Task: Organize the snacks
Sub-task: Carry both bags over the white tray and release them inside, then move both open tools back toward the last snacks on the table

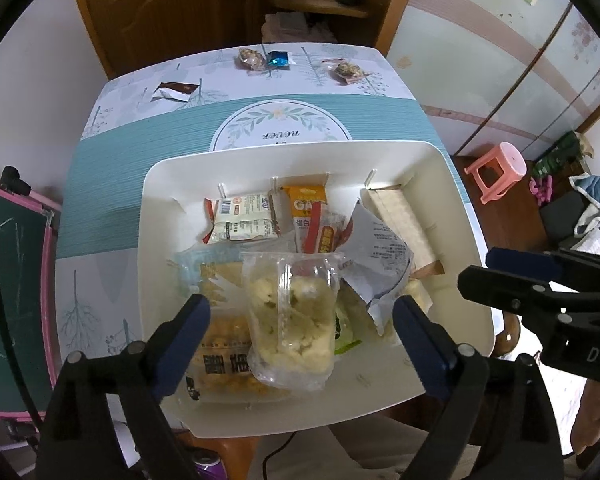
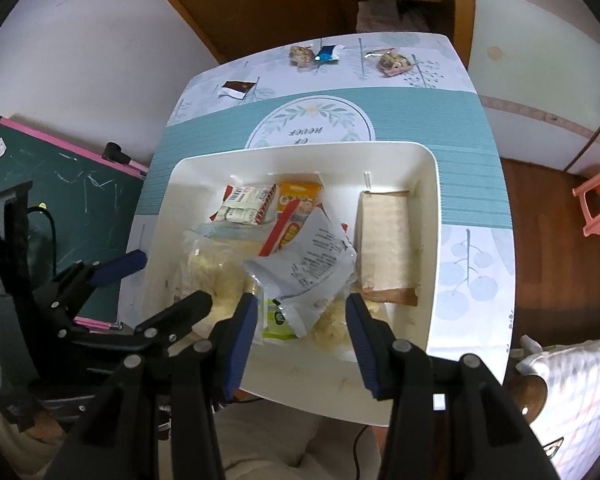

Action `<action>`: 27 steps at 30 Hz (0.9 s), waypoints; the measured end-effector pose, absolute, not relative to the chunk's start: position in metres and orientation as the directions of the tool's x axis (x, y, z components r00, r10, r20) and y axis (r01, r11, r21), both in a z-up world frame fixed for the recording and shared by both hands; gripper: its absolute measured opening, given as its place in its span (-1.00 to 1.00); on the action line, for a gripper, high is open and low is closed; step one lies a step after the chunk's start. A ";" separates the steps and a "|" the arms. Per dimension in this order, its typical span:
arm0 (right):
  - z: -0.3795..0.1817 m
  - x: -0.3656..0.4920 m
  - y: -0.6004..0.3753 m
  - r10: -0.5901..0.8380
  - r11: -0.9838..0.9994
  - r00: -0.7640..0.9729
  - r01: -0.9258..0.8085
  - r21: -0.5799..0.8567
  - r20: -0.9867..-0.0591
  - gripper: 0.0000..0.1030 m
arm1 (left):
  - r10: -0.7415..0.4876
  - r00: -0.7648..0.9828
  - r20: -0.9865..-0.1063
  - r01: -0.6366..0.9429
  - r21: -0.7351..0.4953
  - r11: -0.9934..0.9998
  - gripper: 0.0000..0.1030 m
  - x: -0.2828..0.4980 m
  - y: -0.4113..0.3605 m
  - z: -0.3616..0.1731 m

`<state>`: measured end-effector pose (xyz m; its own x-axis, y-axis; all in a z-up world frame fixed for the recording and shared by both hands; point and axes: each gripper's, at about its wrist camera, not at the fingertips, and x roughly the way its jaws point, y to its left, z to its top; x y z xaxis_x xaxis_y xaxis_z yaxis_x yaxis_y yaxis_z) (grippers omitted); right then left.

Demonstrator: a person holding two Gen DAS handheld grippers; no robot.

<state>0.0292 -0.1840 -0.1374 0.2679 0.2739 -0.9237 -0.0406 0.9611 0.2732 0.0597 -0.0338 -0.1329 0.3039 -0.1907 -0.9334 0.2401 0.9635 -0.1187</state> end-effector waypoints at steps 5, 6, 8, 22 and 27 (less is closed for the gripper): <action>-0.141 0.029 -0.189 0.274 0.960 0.250 -0.016 0.279 -0.929 -0.10 | -0.180 0.317 -0.931 0.225 -0.111 0.968 0.93 0.060 -0.033 -0.131; -0.142 0.029 -0.190 0.274 0.960 0.246 -0.013 0.279 -0.930 -0.10 | -0.178 0.320 -0.931 0.221 -0.109 0.969 0.95 0.061 -0.033 -0.130; -0.143 0.029 -0.191 0.274 0.960 0.240 -0.008 0.280 -0.931 -0.10 | -0.174 0.322 -0.931 0.217 -0.106 0.970 0.95 0.060 -0.033 -0.130; -0.147 0.030 -0.191 0.268 0.962 0.230 -0.006 0.274 -0.935 -0.10 | -0.146 0.313 -0.938 0.214 -0.081 0.974 0.97 0.062 -0.034 -0.131; -0.149 0.035 -0.191 0.266 0.963 0.225 -0.008 0.271 -0.937 -0.10 | -0.133 0.303 -0.944 0.213 -0.068 0.975 0.97 0.069 -0.033 -0.132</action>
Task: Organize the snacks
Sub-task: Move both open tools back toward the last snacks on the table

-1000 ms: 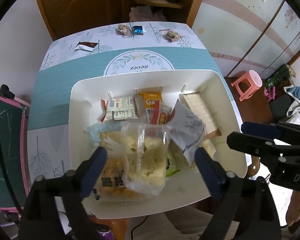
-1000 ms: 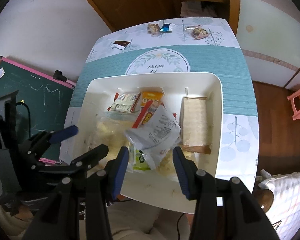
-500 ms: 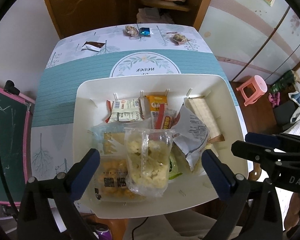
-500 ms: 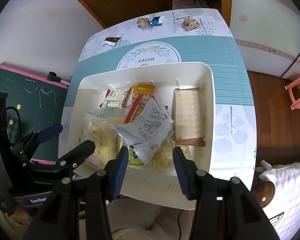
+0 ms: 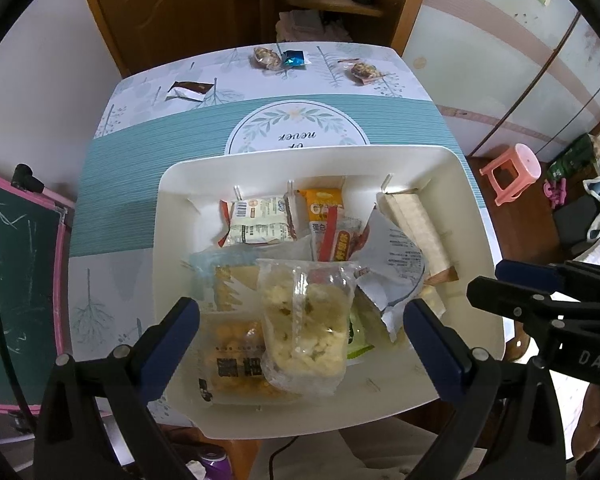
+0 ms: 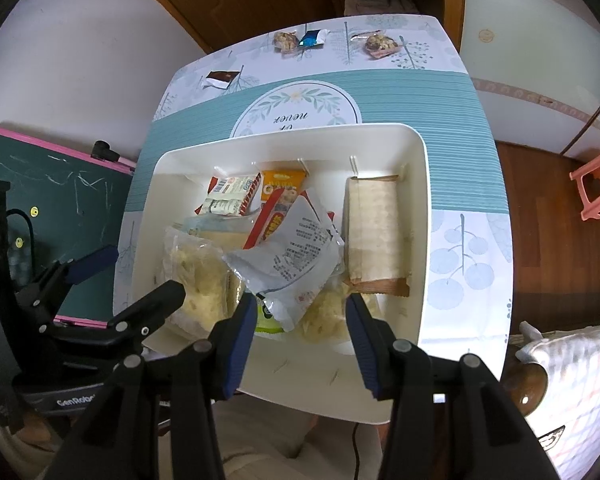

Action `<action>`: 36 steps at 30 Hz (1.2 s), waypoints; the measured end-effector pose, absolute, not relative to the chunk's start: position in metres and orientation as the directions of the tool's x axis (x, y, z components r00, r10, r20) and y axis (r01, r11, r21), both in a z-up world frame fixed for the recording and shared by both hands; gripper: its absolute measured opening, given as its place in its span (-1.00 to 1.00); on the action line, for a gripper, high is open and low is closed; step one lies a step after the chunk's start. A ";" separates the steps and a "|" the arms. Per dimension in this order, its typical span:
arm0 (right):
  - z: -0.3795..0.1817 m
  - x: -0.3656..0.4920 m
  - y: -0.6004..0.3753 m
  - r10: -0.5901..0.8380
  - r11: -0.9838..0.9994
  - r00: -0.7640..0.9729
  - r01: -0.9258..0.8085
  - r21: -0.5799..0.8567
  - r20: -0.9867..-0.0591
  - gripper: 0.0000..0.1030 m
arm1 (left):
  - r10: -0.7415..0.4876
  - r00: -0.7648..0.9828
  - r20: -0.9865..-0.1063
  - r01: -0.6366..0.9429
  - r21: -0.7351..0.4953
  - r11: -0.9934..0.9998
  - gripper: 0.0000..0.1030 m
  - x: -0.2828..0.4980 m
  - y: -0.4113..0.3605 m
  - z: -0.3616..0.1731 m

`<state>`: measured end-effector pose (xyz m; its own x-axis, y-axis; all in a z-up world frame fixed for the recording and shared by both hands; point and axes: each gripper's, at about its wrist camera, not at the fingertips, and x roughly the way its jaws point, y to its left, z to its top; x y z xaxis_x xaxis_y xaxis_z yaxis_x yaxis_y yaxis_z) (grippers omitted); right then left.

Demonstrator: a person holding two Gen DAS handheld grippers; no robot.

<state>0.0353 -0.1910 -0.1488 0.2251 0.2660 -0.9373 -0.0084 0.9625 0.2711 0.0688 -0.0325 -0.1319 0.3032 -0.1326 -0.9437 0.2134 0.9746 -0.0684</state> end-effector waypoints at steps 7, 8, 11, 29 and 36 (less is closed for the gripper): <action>-0.143 0.051 -0.192 0.263 0.963 0.237 -0.010 0.269 -0.935 -0.10 | -0.125 0.314 -0.941 0.208 -0.061 0.976 0.97 0.094 -0.022 -0.120; -0.139 0.056 -0.193 0.260 0.964 0.245 -0.012 0.265 -0.934 -0.10 | -0.123 0.323 -0.938 0.208 -0.056 0.976 0.97 0.100 -0.020 -0.115; -0.124 0.073 -0.198 0.240 0.969 0.282 -0.015 0.246 -0.929 -0.09 | -0.100 0.366 -0.925 0.215 -0.021 0.976 0.97 0.123 -0.013 -0.099; -0.054 0.259 -0.243 0.019 0.999 0.477 0.016 0.030 -0.879 0.10 | 0.057 0.513 -0.857 0.112 0.133 0.985 0.97 0.334 0.036 -0.056; -0.092 0.331 -0.247 -0.007 1.000 0.449 0.018 0.001 -0.894 0.10 | 0.091 0.419 -0.903 -0.020 0.091 0.996 0.97 0.419 0.068 -0.114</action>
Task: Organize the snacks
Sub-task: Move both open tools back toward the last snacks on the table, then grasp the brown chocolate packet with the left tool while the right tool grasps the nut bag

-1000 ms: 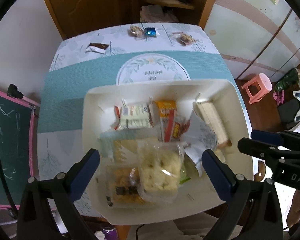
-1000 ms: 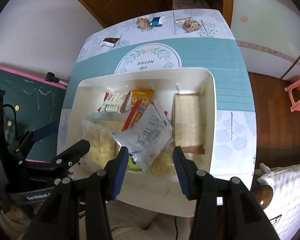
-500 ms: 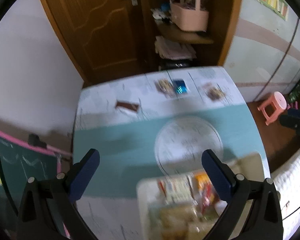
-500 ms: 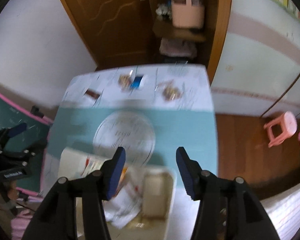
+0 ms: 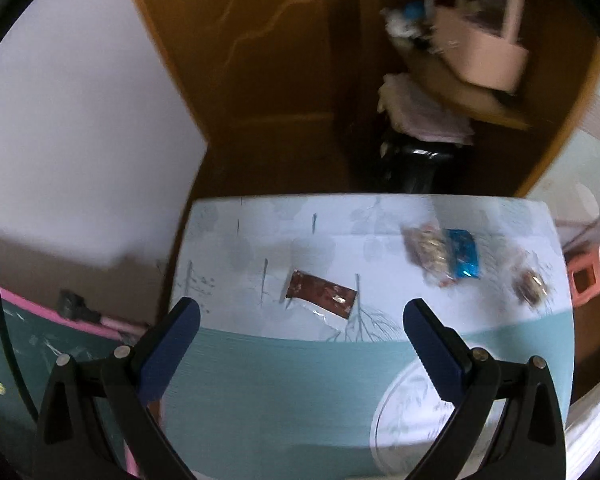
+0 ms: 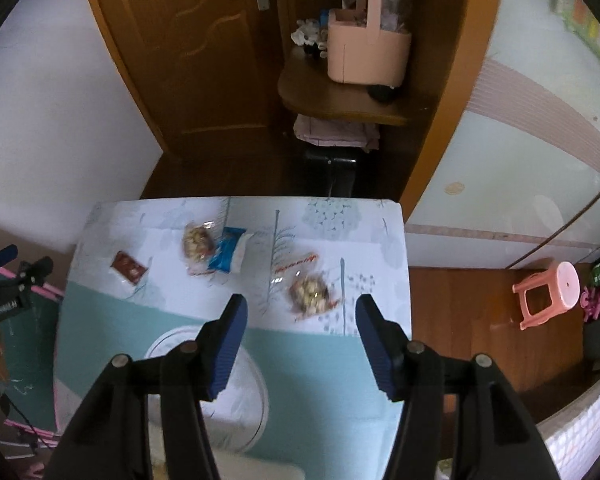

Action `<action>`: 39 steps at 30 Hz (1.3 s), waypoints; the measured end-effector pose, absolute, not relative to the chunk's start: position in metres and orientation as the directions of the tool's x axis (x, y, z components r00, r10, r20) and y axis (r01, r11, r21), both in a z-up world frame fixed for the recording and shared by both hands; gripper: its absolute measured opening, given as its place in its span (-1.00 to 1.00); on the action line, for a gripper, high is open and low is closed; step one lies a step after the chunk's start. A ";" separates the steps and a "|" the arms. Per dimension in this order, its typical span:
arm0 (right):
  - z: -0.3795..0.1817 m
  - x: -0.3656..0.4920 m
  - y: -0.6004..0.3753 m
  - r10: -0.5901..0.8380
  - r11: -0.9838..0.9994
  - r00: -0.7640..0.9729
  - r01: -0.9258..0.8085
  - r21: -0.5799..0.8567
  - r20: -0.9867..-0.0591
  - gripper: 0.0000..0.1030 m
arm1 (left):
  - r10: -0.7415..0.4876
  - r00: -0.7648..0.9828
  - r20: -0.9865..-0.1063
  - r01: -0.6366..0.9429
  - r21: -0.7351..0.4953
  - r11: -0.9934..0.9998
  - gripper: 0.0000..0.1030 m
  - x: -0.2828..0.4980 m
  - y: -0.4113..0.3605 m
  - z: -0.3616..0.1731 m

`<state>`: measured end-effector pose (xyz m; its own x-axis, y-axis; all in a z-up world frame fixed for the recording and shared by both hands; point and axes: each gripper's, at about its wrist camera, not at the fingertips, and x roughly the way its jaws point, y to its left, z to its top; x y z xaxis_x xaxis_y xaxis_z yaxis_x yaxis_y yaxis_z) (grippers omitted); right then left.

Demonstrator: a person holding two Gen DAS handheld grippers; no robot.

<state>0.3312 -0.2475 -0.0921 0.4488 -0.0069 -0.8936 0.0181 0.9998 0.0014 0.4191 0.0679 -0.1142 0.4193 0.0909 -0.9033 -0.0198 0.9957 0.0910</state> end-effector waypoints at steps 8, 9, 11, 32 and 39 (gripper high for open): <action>-0.175 0.387 -0.265 0.009 0.999 0.346 0.038 0.024 -0.938 0.10 | 0.053 0.242 -0.969 -0.186 0.007 0.982 0.97 0.477 0.099 -0.213; -0.183 0.389 -0.267 0.013 0.999 0.333 0.041 0.028 -0.943 0.10 | 0.043 0.225 -0.973 -0.204 -0.004 0.979 0.97 0.478 0.100 -0.224; -0.199 0.394 -0.267 0.016 0.998 0.312 0.045 0.032 -0.950 0.10 | 0.036 0.198 -0.980 -0.236 -0.012 0.972 0.97 0.481 0.099 -0.242; -0.270 0.411 -0.250 -0.002 1.000 0.224 0.000 -0.002 -0.975 0.11 | 0.046 0.150 -0.988 -0.442 -0.025 0.897 0.59 0.472 0.092 -0.305; -0.272 0.404 -0.245 0.003 1.000 0.211 -0.003 0.003 -0.977 -0.05 | 0.060 0.184 -0.981 -0.405 -0.020 0.914 -0.34 0.473 0.087 -0.298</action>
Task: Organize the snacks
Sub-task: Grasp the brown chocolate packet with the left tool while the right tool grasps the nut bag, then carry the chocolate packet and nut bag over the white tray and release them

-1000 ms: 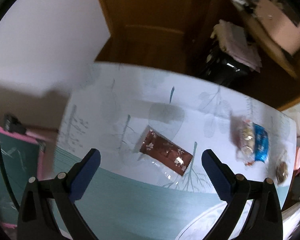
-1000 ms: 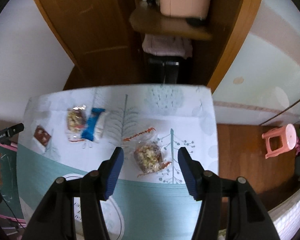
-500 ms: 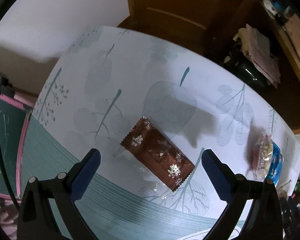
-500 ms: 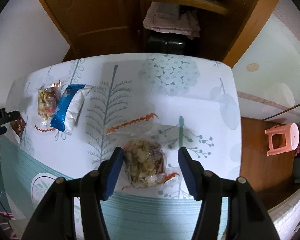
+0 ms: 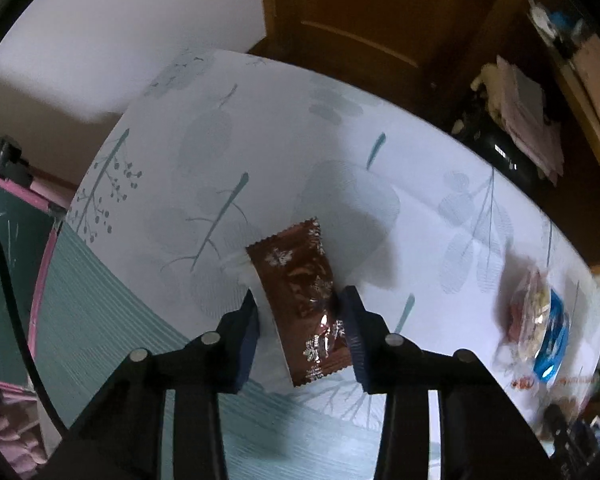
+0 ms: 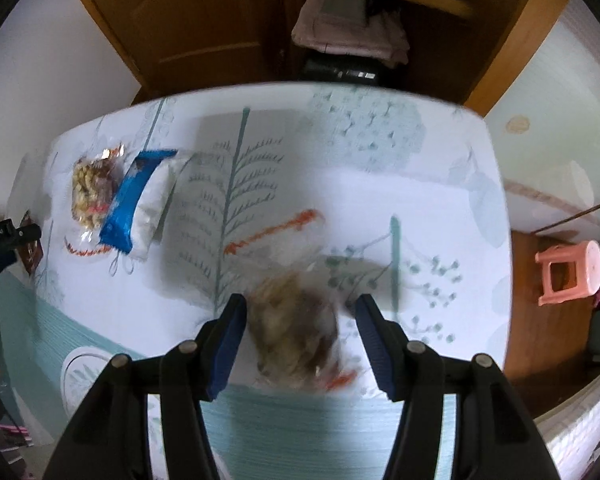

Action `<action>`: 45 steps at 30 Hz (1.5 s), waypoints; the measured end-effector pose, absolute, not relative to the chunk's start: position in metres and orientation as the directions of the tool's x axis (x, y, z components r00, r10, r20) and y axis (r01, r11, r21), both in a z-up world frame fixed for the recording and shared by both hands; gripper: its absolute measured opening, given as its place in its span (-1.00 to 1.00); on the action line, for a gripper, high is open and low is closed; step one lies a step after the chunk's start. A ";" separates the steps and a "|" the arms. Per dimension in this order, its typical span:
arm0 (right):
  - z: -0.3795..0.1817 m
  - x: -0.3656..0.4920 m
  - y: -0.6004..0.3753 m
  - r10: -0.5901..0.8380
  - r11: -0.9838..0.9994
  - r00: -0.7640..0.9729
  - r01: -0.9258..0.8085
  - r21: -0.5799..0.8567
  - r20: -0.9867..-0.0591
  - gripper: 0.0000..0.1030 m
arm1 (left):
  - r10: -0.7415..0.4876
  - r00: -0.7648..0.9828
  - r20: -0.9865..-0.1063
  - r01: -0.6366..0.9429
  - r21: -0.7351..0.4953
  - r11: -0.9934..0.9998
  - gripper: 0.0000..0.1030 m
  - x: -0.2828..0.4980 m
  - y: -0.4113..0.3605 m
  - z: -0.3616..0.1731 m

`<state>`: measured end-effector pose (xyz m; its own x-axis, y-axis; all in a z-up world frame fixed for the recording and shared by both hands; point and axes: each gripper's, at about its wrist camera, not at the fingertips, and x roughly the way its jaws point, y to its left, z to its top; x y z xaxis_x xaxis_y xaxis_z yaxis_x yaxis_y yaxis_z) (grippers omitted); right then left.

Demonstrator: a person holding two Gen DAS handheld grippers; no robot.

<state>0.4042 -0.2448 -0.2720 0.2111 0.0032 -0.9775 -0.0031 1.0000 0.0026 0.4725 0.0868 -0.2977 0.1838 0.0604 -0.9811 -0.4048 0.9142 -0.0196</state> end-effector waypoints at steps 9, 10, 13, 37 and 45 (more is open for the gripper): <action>-0.261 0.379 -0.237 0.064 0.998 0.208 -0.014 0.062 -0.976 -0.25 | 0.048 0.209 -0.977 -0.310 -0.020 0.950 -0.41 0.452 0.081 -0.275; -0.258 0.376 -0.236 0.068 0.998 0.212 -0.016 0.066 -0.975 -0.25 | 0.041 0.214 -0.976 -0.294 -0.024 0.956 -0.41 0.446 0.082 -0.269; -0.242 0.361 -0.235 0.095 0.996 0.231 -0.020 0.092 -0.968 -0.25 | 0.009 0.239 -0.971 -0.234 -0.049 0.971 -0.41 0.429 0.077 -0.245; -0.095 0.181 -0.230 0.229 0.970 0.469 -0.034 0.242 -0.853 -0.24 | -0.141 0.369 -0.919 0.029 -0.140 0.990 -0.42 0.207 0.054 -0.103; -0.070 0.122 -0.226 0.249 0.964 0.511 -0.046 0.263 -0.823 -0.24 | -0.156 0.428 -0.890 0.101 -0.124 0.987 -0.42 0.156 0.034 -0.080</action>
<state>0.1224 -0.2264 -0.0697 0.5109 0.2486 -0.8229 -0.0462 0.9638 0.2626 0.1557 0.0335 -0.0801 0.4278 -0.1559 -0.8903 0.1014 0.9871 -0.1241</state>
